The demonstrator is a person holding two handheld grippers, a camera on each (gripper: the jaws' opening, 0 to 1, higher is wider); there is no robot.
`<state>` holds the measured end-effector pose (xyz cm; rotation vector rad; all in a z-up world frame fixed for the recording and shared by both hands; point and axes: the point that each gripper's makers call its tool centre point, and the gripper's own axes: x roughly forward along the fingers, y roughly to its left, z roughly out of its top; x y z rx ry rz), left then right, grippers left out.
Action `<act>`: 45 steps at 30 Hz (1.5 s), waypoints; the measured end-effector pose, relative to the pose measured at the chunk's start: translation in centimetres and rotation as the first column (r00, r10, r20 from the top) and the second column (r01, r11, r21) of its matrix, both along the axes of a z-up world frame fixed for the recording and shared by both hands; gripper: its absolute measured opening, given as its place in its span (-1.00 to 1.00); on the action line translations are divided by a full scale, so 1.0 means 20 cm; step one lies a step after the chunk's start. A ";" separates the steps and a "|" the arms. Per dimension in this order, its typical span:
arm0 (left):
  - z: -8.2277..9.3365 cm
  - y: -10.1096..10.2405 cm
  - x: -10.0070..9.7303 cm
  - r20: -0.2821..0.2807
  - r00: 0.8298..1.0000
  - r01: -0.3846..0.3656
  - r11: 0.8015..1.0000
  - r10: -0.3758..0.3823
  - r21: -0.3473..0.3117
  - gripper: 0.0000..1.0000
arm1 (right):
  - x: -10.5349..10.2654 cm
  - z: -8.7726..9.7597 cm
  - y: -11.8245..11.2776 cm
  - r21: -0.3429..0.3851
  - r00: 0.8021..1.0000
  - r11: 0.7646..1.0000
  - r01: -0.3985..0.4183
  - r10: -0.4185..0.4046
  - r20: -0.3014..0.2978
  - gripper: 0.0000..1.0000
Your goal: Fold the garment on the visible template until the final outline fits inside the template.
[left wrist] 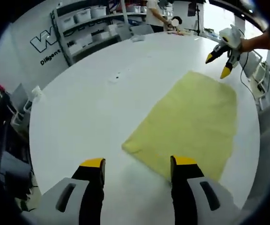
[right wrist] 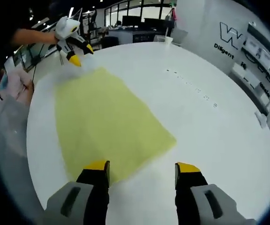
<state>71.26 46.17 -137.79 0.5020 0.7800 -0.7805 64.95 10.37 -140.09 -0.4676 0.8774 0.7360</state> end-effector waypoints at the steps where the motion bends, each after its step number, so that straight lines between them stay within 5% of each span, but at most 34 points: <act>1: 0.00 0.00 -0.01 -0.001 1.000 0.004 1.000 -0.004 0.002 0.25 | -0.01 0.00 0.00 -0.003 1.000 1.000 -0.004 0.004 0.000 0.02; 15: 0.03 0.07 -0.14 -0.007 1.000 -0.007 1.000 0.006 -0.007 0.39 | -0.12 0.06 0.01 0.015 1.000 1.000 -0.022 0.022 -0.012 0.06; 28: 0.04 0.08 -0.28 -0.002 1.000 -0.006 0.999 0.006 -0.032 0.36 | -0.26 0.03 -0.01 0.013 0.998 1.000 -0.025 0.026 -0.065 -0.15; 33: 0.01 0.10 -0.34 -0.029 0.999 -0.033 0.998 0.032 -0.044 0.37 | -0.32 0.01 0.01 0.017 0.995 1.000 -0.026 0.027 -0.091 -0.41; 45: -0.03 0.13 -0.46 -0.047 0.996 -0.074 0.994 0.070 -0.086 0.35 | -0.46 -0.09 0.08 0.032 0.988 0.999 -0.014 0.019 -0.153 -0.49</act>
